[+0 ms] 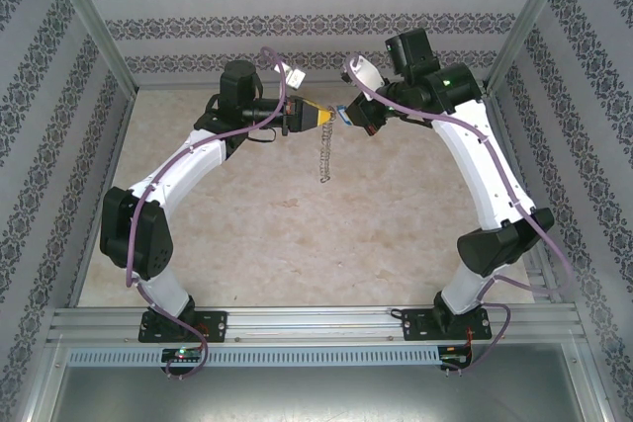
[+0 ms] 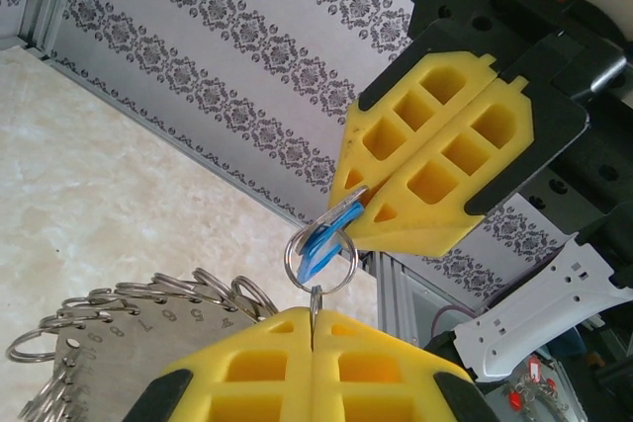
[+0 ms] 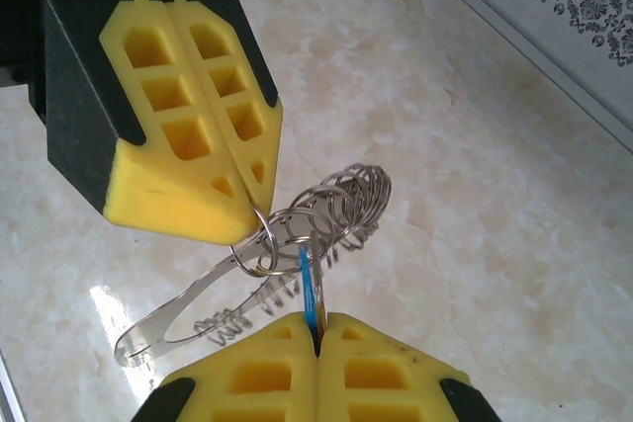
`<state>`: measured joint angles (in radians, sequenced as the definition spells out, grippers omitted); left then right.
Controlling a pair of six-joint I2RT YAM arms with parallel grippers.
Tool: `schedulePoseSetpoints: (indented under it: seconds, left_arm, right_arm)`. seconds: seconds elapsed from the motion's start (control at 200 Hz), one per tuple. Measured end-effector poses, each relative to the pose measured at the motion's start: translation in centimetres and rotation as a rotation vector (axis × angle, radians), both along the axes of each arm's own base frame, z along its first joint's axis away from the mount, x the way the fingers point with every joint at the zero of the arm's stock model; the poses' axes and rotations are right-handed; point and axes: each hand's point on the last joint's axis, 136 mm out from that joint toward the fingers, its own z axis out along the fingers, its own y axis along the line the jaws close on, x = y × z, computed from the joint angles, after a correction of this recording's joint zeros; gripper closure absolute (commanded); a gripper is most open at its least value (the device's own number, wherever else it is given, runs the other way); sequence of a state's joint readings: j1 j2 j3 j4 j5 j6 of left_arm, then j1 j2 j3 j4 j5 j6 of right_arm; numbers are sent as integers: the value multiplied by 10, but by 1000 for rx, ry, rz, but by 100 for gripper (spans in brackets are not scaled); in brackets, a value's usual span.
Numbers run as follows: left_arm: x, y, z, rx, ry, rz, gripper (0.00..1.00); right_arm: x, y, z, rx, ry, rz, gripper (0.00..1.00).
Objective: Put the keys on the keyring
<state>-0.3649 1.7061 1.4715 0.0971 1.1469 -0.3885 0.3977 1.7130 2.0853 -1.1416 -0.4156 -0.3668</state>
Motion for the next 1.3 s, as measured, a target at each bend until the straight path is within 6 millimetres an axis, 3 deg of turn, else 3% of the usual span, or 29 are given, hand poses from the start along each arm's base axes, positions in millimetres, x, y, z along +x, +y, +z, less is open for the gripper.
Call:
schedulePoseSetpoints:
  seconds: [0.38, 0.859, 1.094, 1.219, 1.299]
  left_arm:
    - [0, 0, -2, 3, 9, 0, 100]
    - [8, 2, -8, 26, 9, 50, 100]
    - [10, 3, -11, 32, 12, 67, 100]
    - [13, 4, -17, 37, 16, 88, 85]
    - [14, 7, -23, 42, 33, 113, 80]
  right_arm:
    - [2, 11, 1, -25, -13, 18, 100]
    - [9, -8, -19, -80, 26, -28, 100]
    - [8, -9, -19, -81, 24, -27, 100]
    - [7, -7, -19, -83, 27, -23, 100]
    - [7, -6, -17, -92, 22, -24, 100]
